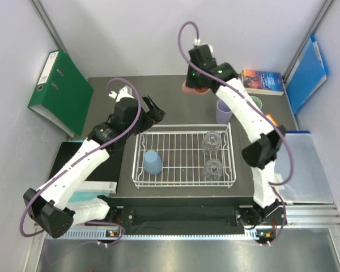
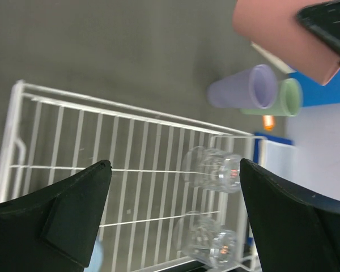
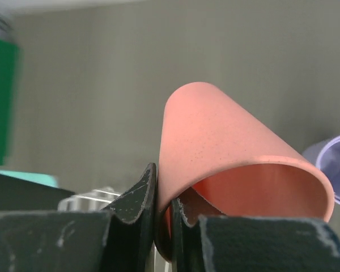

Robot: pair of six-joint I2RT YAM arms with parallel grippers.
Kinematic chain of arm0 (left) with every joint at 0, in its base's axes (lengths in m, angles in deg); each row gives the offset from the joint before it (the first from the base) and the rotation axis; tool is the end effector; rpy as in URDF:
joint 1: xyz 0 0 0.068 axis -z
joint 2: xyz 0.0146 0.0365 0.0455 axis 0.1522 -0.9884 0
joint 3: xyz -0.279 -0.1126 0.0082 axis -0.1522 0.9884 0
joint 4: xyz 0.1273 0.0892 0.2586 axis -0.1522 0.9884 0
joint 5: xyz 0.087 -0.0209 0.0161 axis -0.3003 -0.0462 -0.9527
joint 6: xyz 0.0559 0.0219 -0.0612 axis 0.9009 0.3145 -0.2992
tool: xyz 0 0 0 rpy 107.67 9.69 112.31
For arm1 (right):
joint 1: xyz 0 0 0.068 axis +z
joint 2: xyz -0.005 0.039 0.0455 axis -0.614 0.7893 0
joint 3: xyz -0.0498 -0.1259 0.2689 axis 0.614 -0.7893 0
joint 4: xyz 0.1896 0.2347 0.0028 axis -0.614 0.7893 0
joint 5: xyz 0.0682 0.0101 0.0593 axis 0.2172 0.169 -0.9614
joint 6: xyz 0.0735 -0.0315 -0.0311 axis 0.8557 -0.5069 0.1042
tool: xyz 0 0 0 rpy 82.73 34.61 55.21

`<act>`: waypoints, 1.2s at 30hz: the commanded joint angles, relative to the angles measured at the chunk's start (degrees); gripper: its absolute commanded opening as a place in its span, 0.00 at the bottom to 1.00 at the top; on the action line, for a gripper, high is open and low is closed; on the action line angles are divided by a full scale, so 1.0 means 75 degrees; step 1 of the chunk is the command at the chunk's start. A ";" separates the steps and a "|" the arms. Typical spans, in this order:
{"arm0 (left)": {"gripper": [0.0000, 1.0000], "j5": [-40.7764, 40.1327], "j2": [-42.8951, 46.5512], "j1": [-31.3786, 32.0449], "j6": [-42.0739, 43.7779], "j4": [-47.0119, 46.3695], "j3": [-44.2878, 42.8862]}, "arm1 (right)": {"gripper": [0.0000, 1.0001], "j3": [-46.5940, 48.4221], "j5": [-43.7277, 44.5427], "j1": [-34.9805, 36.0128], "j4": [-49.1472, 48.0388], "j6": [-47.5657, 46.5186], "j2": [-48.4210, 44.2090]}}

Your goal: Unload the cups from the dish rack

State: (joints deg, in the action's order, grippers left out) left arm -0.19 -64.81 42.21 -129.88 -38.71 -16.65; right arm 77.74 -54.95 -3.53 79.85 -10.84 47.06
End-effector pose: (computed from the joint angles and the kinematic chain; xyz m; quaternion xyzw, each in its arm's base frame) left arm 0.2747 -0.1655 0.3830 -0.1914 0.8293 -0.3013 0.4299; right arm 0.4324 0.2752 0.4534 0.0159 0.8756 0.1667 0.4530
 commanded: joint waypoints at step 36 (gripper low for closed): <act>0.99 -0.0633 -0.0239 -0.0007 0.0766 0.0945 0.0238 | 0.01 -0.0186 -0.0101 -0.0162 0.1513 0.0087 0.2581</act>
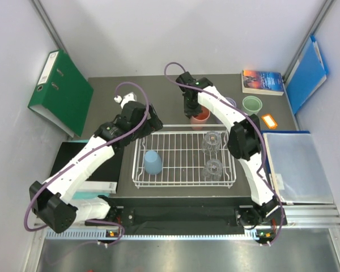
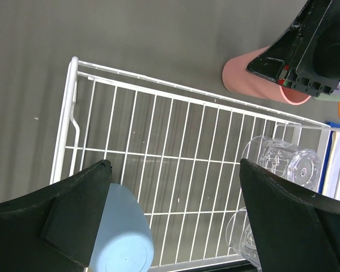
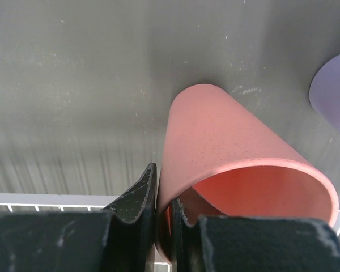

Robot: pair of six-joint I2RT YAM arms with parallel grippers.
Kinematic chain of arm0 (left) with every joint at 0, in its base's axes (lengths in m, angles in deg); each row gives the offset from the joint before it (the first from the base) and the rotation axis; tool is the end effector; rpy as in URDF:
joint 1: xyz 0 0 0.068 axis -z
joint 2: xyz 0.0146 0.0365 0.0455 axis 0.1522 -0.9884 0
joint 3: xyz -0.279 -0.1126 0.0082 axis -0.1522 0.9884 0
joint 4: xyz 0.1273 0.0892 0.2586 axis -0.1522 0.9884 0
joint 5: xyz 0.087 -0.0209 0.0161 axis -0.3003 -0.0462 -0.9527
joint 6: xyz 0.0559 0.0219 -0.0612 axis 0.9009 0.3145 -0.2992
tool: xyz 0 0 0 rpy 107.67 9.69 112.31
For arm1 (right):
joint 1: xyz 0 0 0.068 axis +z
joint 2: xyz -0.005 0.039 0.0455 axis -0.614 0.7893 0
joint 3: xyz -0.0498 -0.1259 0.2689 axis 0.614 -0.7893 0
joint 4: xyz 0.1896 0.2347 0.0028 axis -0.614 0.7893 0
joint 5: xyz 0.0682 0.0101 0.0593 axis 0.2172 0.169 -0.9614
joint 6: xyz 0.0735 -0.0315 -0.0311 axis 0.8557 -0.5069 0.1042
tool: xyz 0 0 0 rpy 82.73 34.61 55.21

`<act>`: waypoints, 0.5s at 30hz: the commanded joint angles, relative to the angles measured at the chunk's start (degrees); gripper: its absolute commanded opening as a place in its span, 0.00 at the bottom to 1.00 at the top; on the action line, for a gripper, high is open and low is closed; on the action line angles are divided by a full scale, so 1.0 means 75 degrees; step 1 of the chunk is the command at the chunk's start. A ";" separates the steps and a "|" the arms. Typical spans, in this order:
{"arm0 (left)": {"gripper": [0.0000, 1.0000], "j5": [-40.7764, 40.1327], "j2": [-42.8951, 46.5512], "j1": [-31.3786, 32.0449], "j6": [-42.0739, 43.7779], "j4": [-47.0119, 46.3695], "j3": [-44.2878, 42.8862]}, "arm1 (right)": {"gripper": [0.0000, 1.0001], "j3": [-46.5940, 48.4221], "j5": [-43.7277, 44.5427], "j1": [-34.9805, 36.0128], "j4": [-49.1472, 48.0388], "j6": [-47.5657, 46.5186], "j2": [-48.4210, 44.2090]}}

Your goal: Unload the cups from the dish rack

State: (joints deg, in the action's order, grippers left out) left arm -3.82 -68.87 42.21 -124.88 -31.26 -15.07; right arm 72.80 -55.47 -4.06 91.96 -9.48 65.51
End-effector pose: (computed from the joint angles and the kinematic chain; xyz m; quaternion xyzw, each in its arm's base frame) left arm 0.2815 -0.1645 0.3347 -0.1659 0.8866 -0.1906 0.3875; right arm 0.4751 0.2989 0.2333 -0.0055 0.9773 0.0095 0.2115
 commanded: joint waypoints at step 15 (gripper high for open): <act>0.99 -0.0137 0.0291 -0.0007 0.0193 -0.0072 0.0086 | 0.54 0.0472 -0.0277 -0.0115 -0.0769 -0.0094 -0.0652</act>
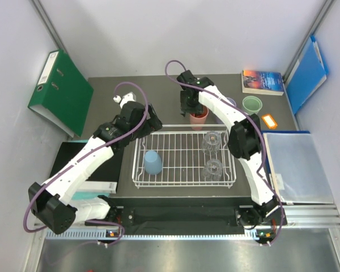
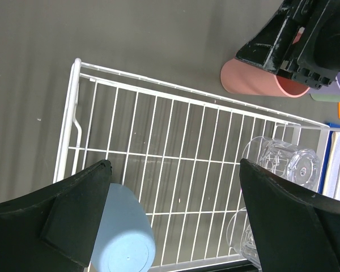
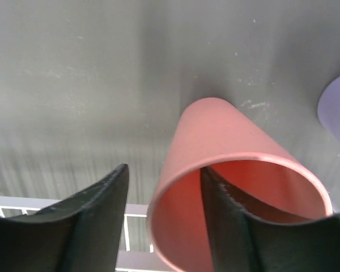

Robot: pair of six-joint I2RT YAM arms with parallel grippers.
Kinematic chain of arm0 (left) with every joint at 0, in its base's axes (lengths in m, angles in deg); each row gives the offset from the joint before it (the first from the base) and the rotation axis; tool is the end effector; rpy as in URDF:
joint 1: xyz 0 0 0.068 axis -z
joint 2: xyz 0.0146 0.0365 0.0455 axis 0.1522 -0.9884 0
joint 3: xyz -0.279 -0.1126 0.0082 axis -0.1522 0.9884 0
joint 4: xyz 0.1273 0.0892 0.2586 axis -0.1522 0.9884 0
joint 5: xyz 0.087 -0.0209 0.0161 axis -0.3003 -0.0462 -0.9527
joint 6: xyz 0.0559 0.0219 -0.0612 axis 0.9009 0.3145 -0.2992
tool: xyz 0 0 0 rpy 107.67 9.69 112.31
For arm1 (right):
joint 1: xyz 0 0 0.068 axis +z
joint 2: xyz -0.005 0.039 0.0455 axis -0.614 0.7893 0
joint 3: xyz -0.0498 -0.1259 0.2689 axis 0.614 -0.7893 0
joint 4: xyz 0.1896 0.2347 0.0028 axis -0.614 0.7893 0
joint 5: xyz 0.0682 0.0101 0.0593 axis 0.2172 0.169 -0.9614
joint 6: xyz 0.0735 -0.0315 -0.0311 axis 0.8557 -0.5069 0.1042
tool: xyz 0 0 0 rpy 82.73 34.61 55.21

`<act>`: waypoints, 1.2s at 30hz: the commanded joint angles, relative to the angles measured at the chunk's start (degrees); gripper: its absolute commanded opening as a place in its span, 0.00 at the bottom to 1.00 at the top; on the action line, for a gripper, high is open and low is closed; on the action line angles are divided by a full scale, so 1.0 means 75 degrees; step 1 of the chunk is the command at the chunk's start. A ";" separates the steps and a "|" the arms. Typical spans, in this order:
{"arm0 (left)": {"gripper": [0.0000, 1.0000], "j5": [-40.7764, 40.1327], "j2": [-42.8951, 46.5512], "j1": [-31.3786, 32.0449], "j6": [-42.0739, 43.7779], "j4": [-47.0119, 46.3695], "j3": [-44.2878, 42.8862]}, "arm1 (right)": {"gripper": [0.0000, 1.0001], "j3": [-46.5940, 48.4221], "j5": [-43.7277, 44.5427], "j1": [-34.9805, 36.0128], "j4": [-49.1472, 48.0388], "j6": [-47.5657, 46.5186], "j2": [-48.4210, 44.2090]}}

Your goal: Unload the cups from the dish rack

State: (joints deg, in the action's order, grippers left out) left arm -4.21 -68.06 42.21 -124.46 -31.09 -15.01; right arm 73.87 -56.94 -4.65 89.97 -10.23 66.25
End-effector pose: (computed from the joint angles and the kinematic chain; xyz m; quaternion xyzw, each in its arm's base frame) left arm 0.2788 -0.1621 0.3383 -0.1643 0.8845 -0.1899 0.3933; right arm 0.4840 0.3001 0.2344 -0.0073 0.9746 0.0285 0.2218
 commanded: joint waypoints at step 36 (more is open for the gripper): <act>0.99 -0.0694 0.1181 0.1949 -0.0166 0.1193 0.1120 | 0.77 -0.8389 -0.0762 0.1967 -0.5146 -0.0065 -0.9879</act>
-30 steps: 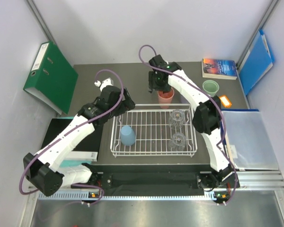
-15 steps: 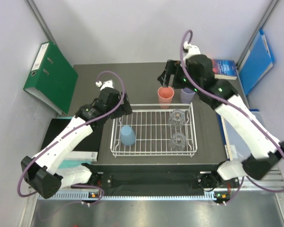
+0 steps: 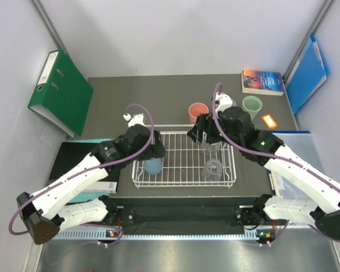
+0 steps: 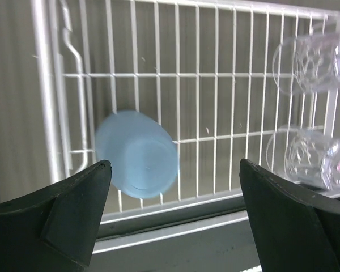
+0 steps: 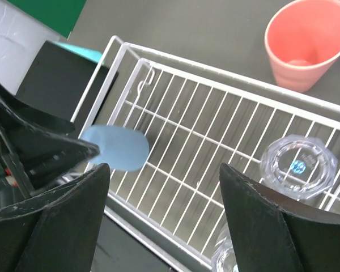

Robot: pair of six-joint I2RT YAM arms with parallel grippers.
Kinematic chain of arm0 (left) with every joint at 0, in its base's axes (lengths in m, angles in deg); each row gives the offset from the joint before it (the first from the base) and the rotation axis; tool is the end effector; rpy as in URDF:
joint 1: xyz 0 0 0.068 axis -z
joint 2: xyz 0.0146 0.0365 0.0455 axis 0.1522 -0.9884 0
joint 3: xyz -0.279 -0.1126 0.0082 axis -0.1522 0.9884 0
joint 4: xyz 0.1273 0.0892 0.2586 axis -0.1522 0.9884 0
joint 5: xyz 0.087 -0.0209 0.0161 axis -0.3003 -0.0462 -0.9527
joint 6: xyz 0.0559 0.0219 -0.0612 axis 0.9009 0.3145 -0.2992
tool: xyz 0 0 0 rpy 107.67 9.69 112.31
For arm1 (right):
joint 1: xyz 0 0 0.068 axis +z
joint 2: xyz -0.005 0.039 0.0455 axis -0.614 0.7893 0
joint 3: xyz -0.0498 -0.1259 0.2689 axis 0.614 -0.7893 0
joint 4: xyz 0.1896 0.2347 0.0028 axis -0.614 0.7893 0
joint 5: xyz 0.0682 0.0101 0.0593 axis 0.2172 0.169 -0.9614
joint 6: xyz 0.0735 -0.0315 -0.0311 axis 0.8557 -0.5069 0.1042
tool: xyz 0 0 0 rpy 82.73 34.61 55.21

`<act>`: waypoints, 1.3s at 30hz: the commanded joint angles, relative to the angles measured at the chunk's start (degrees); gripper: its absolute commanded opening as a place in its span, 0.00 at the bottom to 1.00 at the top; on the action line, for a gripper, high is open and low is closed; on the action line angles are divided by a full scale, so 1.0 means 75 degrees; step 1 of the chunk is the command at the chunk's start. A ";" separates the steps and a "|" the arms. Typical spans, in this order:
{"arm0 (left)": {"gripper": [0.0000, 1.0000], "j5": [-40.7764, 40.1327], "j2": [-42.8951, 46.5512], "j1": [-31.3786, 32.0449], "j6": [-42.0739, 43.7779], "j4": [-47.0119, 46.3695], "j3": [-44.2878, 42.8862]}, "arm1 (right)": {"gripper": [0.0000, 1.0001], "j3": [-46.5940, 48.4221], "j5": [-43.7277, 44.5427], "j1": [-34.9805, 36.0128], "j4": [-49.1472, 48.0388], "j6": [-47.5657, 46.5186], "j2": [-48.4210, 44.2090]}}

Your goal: Unload the cups from the dish rack

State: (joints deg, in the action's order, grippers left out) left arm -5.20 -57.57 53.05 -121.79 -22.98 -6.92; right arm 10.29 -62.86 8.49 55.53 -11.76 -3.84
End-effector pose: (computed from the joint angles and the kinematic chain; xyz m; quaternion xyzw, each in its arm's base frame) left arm 0.2009 -0.1684 0.3167 -0.0568 0.9165 -0.1779 0.3537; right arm 0.2149 0.2161 0.3842 -0.1081 0.8380 0.2961 0.4455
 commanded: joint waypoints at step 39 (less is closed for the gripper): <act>0.99 -0.1196 -0.0183 0.0575 -0.1050 0.0054 0.0182 | 0.77 -0.0813 0.0063 0.0274 -0.0588 0.0326 -0.1342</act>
State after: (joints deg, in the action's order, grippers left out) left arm -13.87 -57.07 57.26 -130.58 -22.43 -5.08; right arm 4.41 -62.71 9.62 53.28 -9.73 -11.78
